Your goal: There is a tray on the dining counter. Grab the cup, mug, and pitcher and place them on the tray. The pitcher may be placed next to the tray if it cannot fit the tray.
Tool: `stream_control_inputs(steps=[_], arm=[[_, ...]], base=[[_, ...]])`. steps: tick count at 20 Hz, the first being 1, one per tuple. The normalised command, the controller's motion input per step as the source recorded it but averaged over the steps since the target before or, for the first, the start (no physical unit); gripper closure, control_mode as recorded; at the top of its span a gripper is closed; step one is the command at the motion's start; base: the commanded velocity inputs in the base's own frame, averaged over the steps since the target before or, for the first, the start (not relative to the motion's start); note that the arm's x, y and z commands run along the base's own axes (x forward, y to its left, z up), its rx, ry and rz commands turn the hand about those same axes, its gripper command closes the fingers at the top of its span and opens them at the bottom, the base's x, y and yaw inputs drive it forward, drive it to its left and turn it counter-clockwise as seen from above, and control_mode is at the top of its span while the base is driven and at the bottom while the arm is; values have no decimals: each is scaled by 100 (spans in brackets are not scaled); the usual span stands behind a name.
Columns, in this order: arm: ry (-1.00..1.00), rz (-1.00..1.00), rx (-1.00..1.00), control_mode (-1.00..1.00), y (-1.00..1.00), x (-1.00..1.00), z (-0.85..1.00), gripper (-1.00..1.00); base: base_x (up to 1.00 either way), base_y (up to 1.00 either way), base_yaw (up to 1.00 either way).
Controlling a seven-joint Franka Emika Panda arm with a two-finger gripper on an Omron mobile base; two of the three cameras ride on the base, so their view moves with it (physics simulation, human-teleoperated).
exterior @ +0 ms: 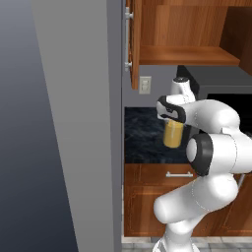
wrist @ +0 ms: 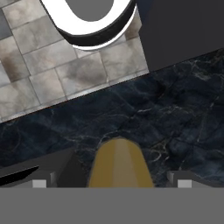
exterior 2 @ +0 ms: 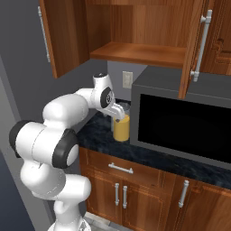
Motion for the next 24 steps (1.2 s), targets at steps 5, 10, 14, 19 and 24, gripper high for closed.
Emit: stream_control_inputs(steps=[5,10,14,19,24], arm=[[0,0,0,-100,0,8,-17,-100],[0,0,0,-100,0,15,-13,-100],[0,0,0,-100,0,18,-10,-100],[0,0,0,-100,0,18,-7,-100],[0,0,0,-100,0,19,-8,-100]], base=[[0,0,0],[0,0,0],[0,0,0],[0,0,0],[0,0,0]])
